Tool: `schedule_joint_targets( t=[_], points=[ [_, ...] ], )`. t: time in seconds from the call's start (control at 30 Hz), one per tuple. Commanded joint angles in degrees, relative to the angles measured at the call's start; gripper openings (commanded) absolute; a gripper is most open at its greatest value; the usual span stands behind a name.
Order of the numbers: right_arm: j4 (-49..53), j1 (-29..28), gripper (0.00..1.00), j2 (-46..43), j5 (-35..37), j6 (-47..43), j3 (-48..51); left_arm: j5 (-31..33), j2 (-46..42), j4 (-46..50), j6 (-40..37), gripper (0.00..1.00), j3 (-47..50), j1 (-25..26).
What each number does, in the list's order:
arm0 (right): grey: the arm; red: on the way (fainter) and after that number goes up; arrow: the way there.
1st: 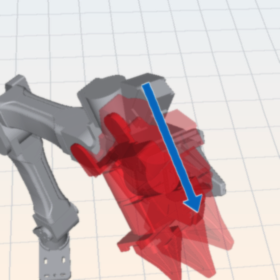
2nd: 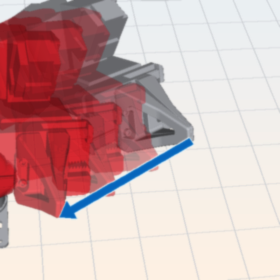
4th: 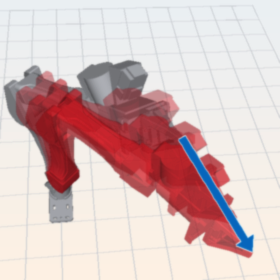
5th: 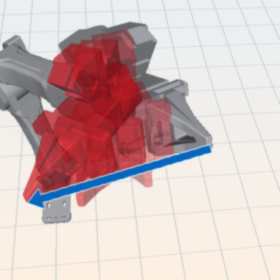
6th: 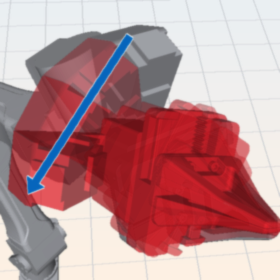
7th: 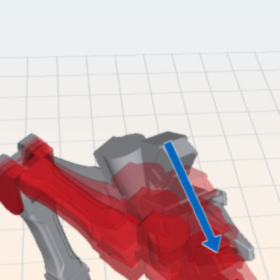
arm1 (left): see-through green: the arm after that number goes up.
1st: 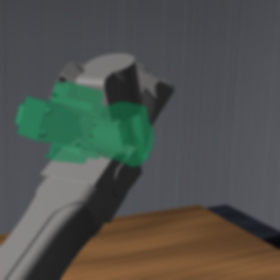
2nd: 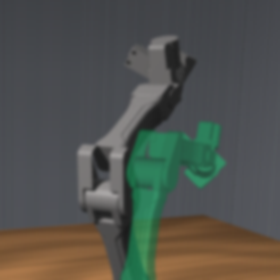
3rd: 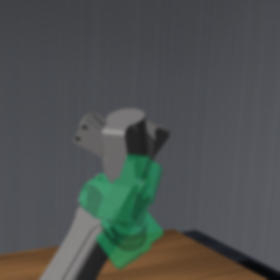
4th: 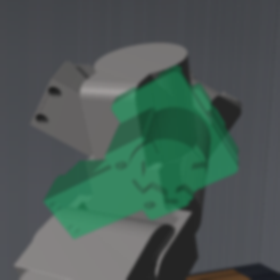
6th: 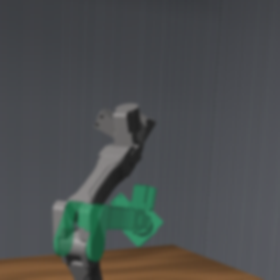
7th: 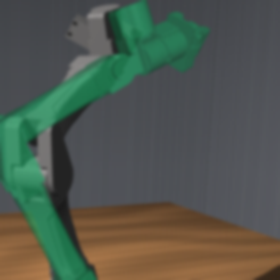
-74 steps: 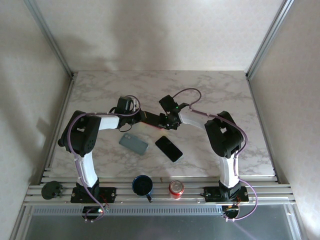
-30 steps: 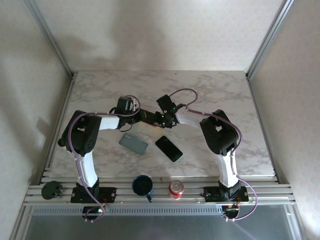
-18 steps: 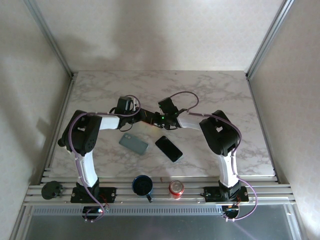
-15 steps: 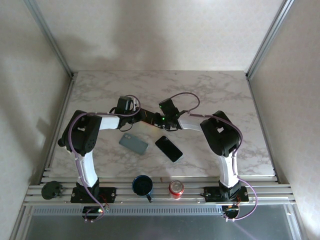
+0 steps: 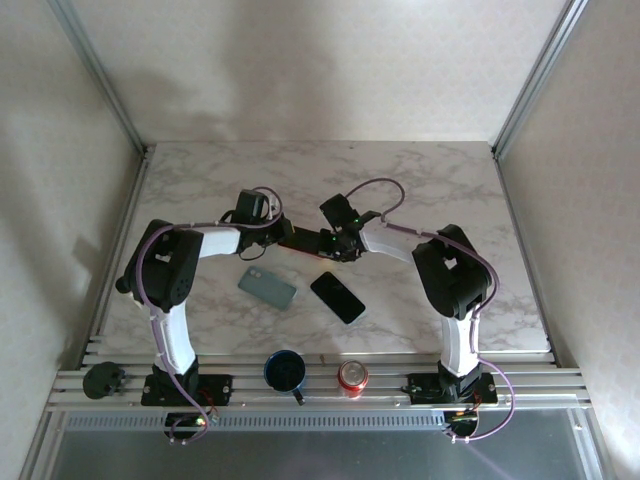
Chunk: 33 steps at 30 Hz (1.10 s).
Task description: Put the phone into the phone case
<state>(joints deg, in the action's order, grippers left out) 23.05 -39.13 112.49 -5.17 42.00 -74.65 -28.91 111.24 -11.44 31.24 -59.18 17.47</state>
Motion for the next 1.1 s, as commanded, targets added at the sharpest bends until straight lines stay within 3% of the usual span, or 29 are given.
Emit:
schedule_joint_targets(
  t=[0.0, 0.4, 1.07],
  points=[
    [18.1, 1.1, 0.00, 2.1, 5.8, -2.5, 1.7, 0.0, -0.5, 1.5, -1.4, 0.06, -1.1, -0.3],
    [19.3, 1.1, 0.05, -2.1, 2.9, -5.9, -6.9, -0.7, -1.7, 0.1, -1.1, 0.06, 1.1, -0.2],
    [17.4, 1.6, 0.07, -1.2, 1.6, -6.1, -5.7, -3.6, -2.2, -0.2, -2.0, 0.06, 2.5, 2.4]
  ],
)
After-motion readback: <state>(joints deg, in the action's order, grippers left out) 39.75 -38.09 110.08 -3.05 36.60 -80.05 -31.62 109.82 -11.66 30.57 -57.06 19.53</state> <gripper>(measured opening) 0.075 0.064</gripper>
